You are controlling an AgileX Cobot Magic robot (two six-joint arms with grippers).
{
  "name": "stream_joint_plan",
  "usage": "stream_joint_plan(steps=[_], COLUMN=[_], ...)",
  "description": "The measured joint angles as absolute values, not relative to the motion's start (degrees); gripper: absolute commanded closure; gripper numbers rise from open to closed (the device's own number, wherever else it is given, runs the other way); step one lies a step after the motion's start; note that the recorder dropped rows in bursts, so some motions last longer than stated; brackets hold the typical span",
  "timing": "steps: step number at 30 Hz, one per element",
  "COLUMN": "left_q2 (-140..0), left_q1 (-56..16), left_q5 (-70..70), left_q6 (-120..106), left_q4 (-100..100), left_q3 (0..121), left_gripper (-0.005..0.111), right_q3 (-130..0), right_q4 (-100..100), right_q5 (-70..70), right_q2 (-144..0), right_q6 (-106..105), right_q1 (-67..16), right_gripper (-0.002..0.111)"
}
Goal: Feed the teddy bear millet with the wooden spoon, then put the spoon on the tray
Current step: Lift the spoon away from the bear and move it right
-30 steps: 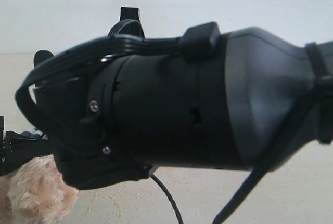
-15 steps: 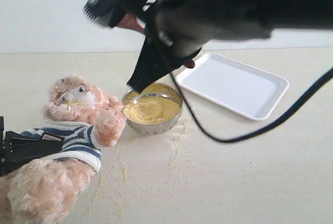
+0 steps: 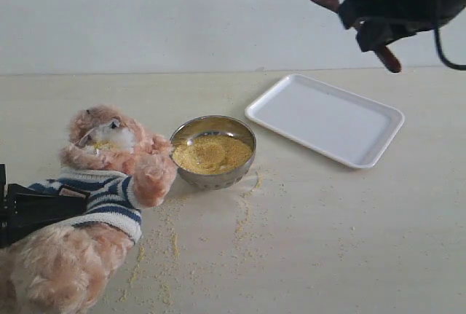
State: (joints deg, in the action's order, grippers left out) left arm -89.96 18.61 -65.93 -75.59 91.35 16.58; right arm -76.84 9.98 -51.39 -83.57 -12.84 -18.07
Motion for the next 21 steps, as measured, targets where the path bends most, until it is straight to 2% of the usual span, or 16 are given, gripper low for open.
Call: stream_joint_plan(steps=[4, 8, 21], left_q2=[-90.0, -90.0, -90.0], left_q1=[18.6, 18.6, 18.6], left_q5=[-65.9, -65.9, -65.9], left_q6=[-75.6, -76.1, -76.4], left_q4=[91.3, 91.3, 91.9], left_q3=[16.6, 16.6, 16.7], left_gripper=[0.102, 0.102, 0.102], right_q3=[-76.8, -73.8, -52.8], right_q4=[16.9, 21.0, 34.4], right_q5=[-55.0, -54.6, -35.9], right_q2=[-83.6, -83.4, -83.3], right_q6=[-19.5, -22.6, -39.1], right_q1=[-8.9, -3.3, -2.1], right_gripper=[0.108, 0.108, 0.108])
